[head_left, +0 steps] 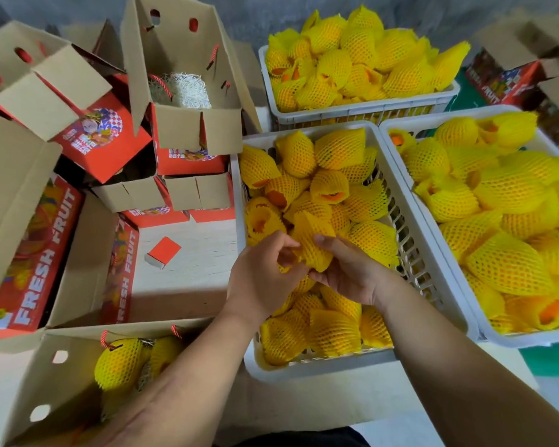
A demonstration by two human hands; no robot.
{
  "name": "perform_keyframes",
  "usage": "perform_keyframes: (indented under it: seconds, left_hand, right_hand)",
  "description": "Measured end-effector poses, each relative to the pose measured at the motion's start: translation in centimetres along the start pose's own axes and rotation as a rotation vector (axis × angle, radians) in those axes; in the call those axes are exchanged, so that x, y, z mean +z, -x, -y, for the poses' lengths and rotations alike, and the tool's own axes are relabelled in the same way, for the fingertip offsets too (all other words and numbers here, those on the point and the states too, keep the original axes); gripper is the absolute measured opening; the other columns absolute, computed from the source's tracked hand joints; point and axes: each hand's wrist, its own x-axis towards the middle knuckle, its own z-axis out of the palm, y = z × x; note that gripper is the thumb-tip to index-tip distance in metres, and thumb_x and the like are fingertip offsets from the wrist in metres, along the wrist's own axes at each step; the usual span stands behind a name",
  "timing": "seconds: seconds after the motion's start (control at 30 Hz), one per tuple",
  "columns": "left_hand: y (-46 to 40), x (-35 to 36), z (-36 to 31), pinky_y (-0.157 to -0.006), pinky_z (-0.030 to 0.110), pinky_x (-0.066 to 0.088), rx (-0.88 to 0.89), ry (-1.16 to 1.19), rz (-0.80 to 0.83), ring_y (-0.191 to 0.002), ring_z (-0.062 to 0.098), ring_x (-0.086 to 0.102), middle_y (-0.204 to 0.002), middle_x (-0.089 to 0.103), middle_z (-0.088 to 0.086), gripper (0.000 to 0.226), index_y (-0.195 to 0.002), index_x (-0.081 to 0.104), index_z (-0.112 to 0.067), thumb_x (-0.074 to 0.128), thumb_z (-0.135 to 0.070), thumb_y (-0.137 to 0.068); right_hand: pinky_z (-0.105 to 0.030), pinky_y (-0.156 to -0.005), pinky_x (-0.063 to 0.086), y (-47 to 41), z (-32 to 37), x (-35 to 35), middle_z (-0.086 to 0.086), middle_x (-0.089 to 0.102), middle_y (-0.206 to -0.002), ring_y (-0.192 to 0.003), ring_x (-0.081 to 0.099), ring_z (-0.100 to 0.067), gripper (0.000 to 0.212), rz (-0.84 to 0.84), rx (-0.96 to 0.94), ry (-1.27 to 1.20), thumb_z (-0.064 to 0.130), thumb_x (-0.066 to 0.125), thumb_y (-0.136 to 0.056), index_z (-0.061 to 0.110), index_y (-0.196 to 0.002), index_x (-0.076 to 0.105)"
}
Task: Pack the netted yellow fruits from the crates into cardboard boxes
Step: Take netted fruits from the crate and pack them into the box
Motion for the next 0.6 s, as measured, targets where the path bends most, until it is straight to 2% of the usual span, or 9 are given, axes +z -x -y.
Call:
perform_keyframes:
  seconds: [0.07, 0.17, 0.23, 0.3, 0.37, 0.47, 0.5, 0.53, 0.6]
  left_hand:
    - [-0.1, -0.1, 0.0, -0.074, 0.030, 0.050, -0.002, 0.058, -0.027, -0.099, -0.002, 0.061, -0.104, 0.063, -0.026, 0.036, -0.112, 0.053, -0.045, 0.053, -0.069, -0.085]
    - [-0.3, 0.1, -0.3, -0.077, 0.038, 0.055, -0.001, 0.003, -0.014, -0.104, 0.006, 0.065, -0.125, 0.063, -0.021, 0.073, -0.142, 0.033, -0.043, 0.033, -0.090, -0.085]
    - [-0.4, 0.5, -0.5, -0.070, 0.038, 0.057, 0.012, -0.209, -0.011, -0.092, 0.022, 0.071, -0.109, 0.072, -0.006, 0.090, -0.147, 0.025, -0.041, 0.031, -0.099, -0.077]
    - [-0.6, 0.8, -0.4, -0.069, 0.037, 0.059, -0.038, -0.198, -0.035, -0.089, 0.027, 0.072, -0.105, 0.073, -0.004, 0.094, -0.144, 0.025, -0.045, 0.036, -0.102, -0.070]
    - [-0.5, 0.6, -0.2, -0.071, 0.032, 0.057, -0.074, -0.055, -0.059, -0.094, 0.023, 0.071, -0.114, 0.066, -0.013, 0.090, -0.139, 0.022, -0.054, 0.046, -0.100, -0.066]
    - [-0.3, 0.4, -0.2, -0.075, 0.029, 0.056, -0.072, 0.068, -0.104, -0.103, 0.015, 0.065, -0.119, 0.048, -0.027, 0.090, -0.140, 0.019, -0.056, 0.055, -0.095, -0.067]
    - [-0.3, 0.2, -0.2, -0.078, 0.031, 0.057, -0.066, 0.072, -0.106, -0.107, 0.015, 0.063, -0.122, 0.047, -0.027, 0.091, -0.142, 0.018, -0.056, 0.056, -0.094, -0.069]
    - [-0.2, 0.2, -0.3, -0.082, 0.032, 0.058, -0.059, 0.071, -0.097, -0.112, 0.015, 0.062, -0.127, 0.048, -0.025, 0.093, -0.145, 0.018, -0.055, 0.055, -0.093, -0.070]
    - [-0.2, 0.1, -0.1, -0.089, 0.030, 0.056, -0.049, 0.072, -0.074, -0.119, 0.013, 0.058, -0.137, 0.048, -0.023, 0.096, -0.149, 0.018, -0.053, 0.053, -0.094, -0.070]
  right_hand:
    - [-0.037, -0.081, 0.051, 0.1, 0.2, 0.1, -0.016, 0.067, -0.125, -0.100, 0.067, -0.025, 0.055, 0.005, -0.063, 0.022, 0.029, 0.072, -0.082, 0.019, -0.134, 0.058]
    - [-0.051, -0.103, 0.046, 0.7, 0.4, 0.4, -0.019, 0.059, -0.143, -0.125, 0.059, -0.037, 0.067, 0.122, -0.123, -0.002, 0.022, 0.071, -0.084, 0.020, -0.148, 0.048]
    - [-0.045, -0.107, 0.048, 1.4, 0.4, 1.1, -0.015, 0.057, -0.147, -0.134, 0.056, -0.033, 0.082, 0.219, -0.083, -0.032, 0.040, 0.083, -0.078, 0.019, -0.150, 0.048]
    - [-0.038, -0.102, 0.050, 1.6, 0.9, 2.1, -0.006, 0.060, -0.145, -0.133, 0.058, -0.025, 0.079, 0.228, -0.012, -0.018, 0.068, 0.075, -0.075, 0.031, -0.142, 0.059]
    - [-0.037, -0.098, 0.049, 0.3, 2.3, 2.6, 0.002, 0.059, -0.145, -0.135, 0.056, -0.025, 0.068, 0.014, -0.092, 0.124, 0.079, 0.060, -0.080, 0.042, -0.137, 0.060]
    - [-0.050, -0.101, 0.045, -4.2, 6.0, 1.3, -0.005, 0.049, -0.149, -0.139, 0.043, -0.033, 0.070, -0.720, -0.307, 0.528, 0.064, 0.058, -0.090, 0.030, -0.150, 0.046]
    - [-0.055, -0.107, 0.041, -6.0, 7.4, 0.6, -0.009, 0.043, -0.153, -0.141, 0.037, -0.036, 0.073, -0.848, -0.289, 0.623, 0.061, 0.056, -0.092, 0.026, -0.154, 0.040]
    - [-0.059, -0.112, 0.035, -7.4, 8.4, 0.0, -0.013, 0.036, -0.158, -0.145, 0.030, -0.038, 0.079, -0.893, -0.214, 0.703, 0.063, 0.054, -0.092, 0.023, -0.157, 0.034]
    - [-0.062, -0.115, 0.029, -9.7, 9.3, -0.9, -0.015, 0.025, -0.163, -0.148, 0.020, -0.041, 0.094, -0.860, -0.024, 0.843, 0.071, 0.057, -0.087, 0.021, -0.160, 0.024]
